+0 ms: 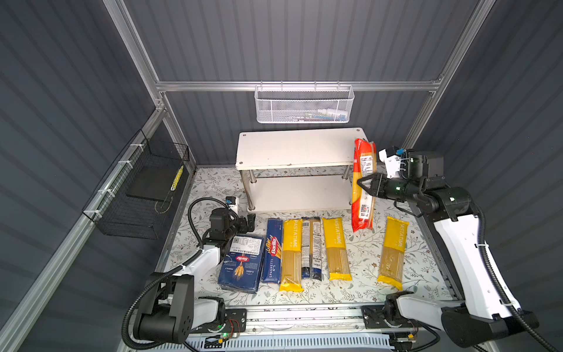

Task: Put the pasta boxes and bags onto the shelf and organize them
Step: 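Lift the red-topped bag upright with the right gripper toward the shelf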

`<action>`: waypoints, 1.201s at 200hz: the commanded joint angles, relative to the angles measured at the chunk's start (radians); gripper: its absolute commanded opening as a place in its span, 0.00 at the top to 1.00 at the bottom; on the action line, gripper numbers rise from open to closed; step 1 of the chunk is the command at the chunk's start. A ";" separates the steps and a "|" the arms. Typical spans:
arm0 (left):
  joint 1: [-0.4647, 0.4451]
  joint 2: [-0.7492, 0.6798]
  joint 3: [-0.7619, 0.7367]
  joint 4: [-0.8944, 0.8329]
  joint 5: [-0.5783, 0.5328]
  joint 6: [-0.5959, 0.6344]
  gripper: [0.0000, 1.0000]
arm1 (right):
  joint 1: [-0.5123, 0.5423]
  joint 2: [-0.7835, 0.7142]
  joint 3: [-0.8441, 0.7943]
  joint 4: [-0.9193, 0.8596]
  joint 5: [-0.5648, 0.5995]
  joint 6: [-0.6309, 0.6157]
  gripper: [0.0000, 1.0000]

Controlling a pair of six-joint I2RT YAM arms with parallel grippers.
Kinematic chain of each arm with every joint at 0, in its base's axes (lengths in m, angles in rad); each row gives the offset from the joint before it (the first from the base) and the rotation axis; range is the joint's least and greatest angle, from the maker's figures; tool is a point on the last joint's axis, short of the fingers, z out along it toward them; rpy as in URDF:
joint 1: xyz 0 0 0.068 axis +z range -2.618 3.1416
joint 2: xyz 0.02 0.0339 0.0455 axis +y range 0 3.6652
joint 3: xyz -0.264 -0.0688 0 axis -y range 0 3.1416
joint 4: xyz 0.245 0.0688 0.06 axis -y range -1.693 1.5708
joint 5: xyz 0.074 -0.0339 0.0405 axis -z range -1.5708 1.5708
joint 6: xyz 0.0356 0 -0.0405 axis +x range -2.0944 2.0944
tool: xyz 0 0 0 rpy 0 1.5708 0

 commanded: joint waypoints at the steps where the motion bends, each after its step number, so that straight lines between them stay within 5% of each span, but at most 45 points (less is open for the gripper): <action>1: -0.006 -0.002 0.016 -0.006 -0.006 0.007 0.00 | -0.003 0.017 0.084 0.097 -0.024 -0.020 0.84; 240: -0.008 0.001 0.018 -0.008 -0.004 0.010 0.01 | -0.099 0.456 0.634 0.176 -0.132 0.033 0.84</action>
